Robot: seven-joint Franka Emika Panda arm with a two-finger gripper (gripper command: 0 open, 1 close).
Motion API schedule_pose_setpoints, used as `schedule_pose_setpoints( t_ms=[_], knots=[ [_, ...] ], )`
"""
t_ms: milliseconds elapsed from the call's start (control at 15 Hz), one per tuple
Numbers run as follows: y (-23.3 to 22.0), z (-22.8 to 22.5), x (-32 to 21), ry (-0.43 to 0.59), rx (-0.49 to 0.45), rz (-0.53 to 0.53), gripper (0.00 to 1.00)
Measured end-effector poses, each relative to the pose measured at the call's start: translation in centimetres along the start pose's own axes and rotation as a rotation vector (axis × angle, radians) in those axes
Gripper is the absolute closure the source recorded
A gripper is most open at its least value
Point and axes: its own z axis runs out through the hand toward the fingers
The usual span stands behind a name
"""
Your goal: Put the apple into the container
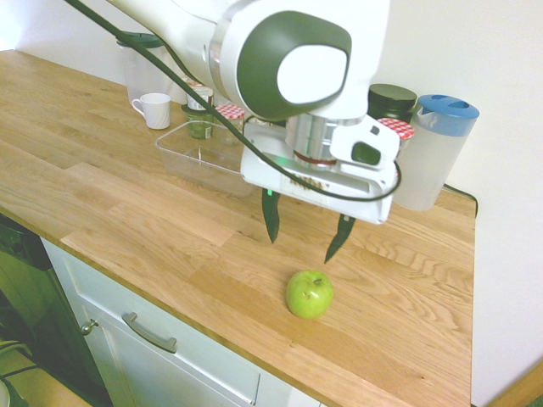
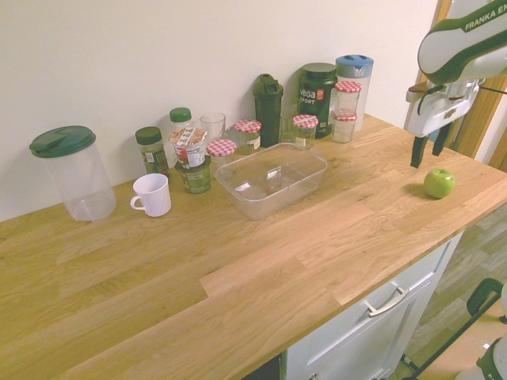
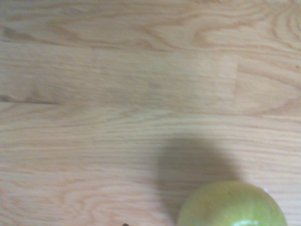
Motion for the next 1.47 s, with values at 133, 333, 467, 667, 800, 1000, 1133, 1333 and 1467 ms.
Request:
schedule_pose_setpoints(
  t_ms=[133, 333, 467, 667, 800, 1000, 1133, 1333, 1467],
  knots=[
    [1.8, 1.6, 0.5, -0.026, -0.028, 0.013, 0.00],
    [2.5, 3.5, 1.1, -0.043, -0.044, 0.020, 0.00],
    [2.2, 4.8, 1.5, -0.047, -0.051, 0.016, 1.00],
    [1.8, 6.3, 1.8, -0.059, -0.060, 0.012, 1.00],
    [1.7, 6.8, 1.9, -0.058, -0.061, 0.011, 1.00],
    [1.1, 7.5, 2.1, -0.055, -0.059, 0.014, 1.00],
    [0.7, 7.9, 2.2, -0.055, -0.059, 0.010, 1.00],
    [0.3, 7.7, 2.4, -0.049, -0.057, 0.005, 1.00],
    [-1.2, 6.3, 2.8, -0.038, -0.039, -0.002, 1.00]
  ],
)
